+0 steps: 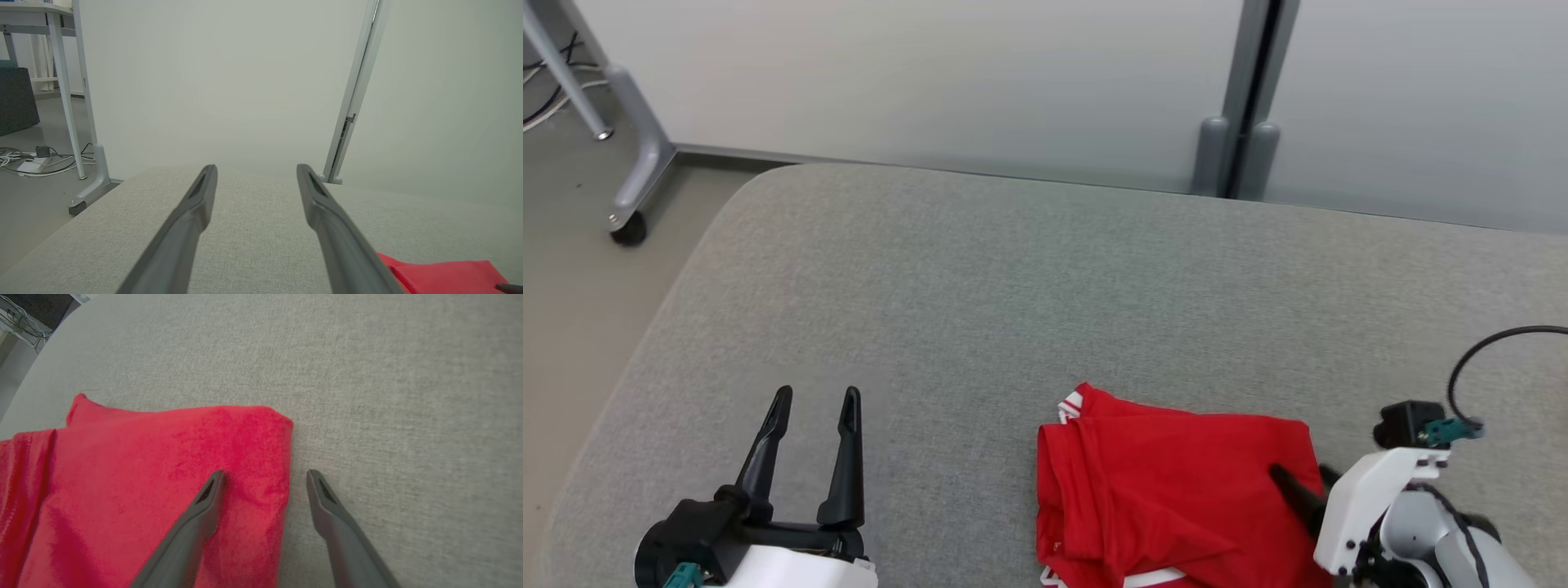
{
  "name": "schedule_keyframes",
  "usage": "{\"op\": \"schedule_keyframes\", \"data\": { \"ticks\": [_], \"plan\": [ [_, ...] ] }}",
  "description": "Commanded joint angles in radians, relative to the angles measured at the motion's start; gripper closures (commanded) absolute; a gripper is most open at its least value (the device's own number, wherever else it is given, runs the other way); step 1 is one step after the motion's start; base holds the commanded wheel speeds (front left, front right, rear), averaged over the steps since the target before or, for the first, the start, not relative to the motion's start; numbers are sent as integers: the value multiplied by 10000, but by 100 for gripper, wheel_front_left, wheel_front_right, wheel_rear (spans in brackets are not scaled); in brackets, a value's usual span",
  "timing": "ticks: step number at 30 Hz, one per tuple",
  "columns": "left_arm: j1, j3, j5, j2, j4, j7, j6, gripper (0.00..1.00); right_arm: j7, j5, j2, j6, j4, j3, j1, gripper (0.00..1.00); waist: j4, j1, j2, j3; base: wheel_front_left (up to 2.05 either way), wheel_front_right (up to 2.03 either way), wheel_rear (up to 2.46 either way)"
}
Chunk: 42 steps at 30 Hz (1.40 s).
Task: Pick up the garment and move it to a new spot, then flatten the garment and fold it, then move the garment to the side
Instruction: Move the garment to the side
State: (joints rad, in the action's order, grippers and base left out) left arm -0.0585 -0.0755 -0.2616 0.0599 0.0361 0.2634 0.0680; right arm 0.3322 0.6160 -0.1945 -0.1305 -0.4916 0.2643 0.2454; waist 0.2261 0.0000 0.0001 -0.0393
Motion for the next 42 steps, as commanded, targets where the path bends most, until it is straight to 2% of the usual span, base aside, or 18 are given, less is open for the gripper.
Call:
{"op": "schedule_keyframes", "data": {
  "ticks": [1,6,7,9,17,20,27,34,38,42],
  "plan": [
    [148,44,-21,38,20,11,3,0,303,115,17,-8,-161,32,-4,0,161,0,-1,-123,0,0,0],
    [261,38,2,0,75,11,70,0,1230,556,151,-6,-576,-68,-172,0,301,0,-1,-188,0,0,0],
    [266,46,8,-4,78,11,65,0,1257,594,157,-6,-548,-95,-173,42,302,0,-1,-195,0,0,0],
    [253,52,9,-16,100,11,62,0,1108,617,154,-6,-435,-118,-172,100,280,0,-1,-197,0,0,0],
    [344,-110,156,-43,3,11,119,0,85,554,-200,-6,302,64,288,100,-304,0,-1,-104,0,0,0],
    [368,-235,212,-52,-119,11,154,0,-95,587,-401,-6,653,278,465,100,-861,0,-1,-94,0,0,0],
    [691,-623,254,-63,-186,10,291,0,-160,722,-1057,-8,1555,820,1254,100,-2628,0,-1,-335,0,0,0],
    [1236,-1010,371,-63,-201,5,388,0,-216,904,-1548,-6,1856,1383,2289,100,-4312,0,-1,-939,0,0,0],
    [1587,-1194,489,28,-140,5,449,0,-412,1092,-1805,-6,1821,1575,2941,100,-4929,0,-1,-1370,0,0,0],
    [1969,-1391,561,172,-98,5,509,0,-654,1341,-2243,-6,1647,1686,3697,100,-5250,0,-1,-1889,0,0,0]
  ]
}}
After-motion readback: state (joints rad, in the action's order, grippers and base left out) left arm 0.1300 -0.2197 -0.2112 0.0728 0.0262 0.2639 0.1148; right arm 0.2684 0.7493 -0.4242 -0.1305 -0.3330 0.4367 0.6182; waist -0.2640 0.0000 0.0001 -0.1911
